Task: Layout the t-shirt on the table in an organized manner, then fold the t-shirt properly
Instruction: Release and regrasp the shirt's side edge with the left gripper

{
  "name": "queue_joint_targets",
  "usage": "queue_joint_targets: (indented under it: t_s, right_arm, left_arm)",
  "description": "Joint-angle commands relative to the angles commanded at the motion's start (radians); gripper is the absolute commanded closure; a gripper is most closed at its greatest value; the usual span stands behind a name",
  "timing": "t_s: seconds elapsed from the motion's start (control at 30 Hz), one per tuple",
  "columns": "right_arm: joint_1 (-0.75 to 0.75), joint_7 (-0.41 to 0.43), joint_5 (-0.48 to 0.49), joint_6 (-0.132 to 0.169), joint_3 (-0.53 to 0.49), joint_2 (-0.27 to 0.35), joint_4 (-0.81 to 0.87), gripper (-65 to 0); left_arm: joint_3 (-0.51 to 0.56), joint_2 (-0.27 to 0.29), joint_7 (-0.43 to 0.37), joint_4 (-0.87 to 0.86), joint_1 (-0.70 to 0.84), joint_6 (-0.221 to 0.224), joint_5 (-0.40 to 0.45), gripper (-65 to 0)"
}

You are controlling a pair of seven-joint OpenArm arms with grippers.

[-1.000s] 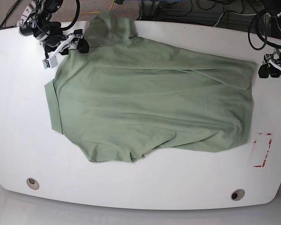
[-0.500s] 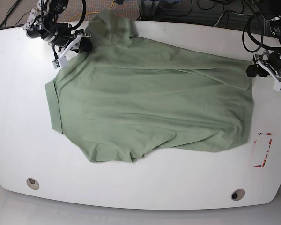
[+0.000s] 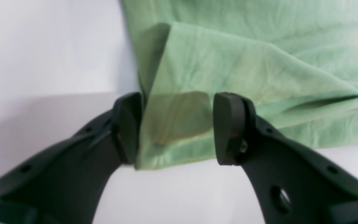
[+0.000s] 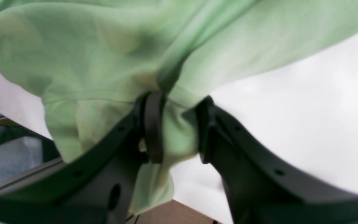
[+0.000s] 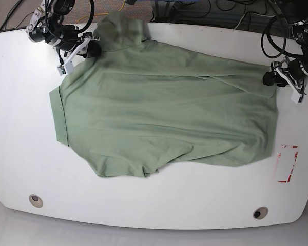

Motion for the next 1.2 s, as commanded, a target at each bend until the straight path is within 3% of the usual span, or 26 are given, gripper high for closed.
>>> queue_joint_targets:
  t_s: [0.27, 0.7, 0.9, 1.2]
  right_arm:
    - [0.012, 0.000, 0.000, 0.000, -0.002, 0.000, 0.000, -16.0]
    - [0.014, 0.000, 0.000, 0.000, -0.002, 0.000, 0.000, -16.0]
    - [0.014, 0.000, 0.000, 0.000, -0.003, 0.000, 0.000, -16.0]
    - [0.029, 0.000, -0.002, 0.000, -0.003, 0.000, 0.000, -16.0]
  left_arm:
    - [0.000, 0.000, 0.002, 0.003, 0.000, 0.000, -0.002, -25.0]
    - [-0.003, -0.005, 0.002, 0.038, 0.006, 0.000, -0.003, -25.3]
    - [-0.003, -0.005, 0.003, 0.124, 0.032, 0.000, -0.003, -33.1]
    - [0.000, -0.003, 0.052, 0.130, 0.029, 0.000, -0.003, -33.2]
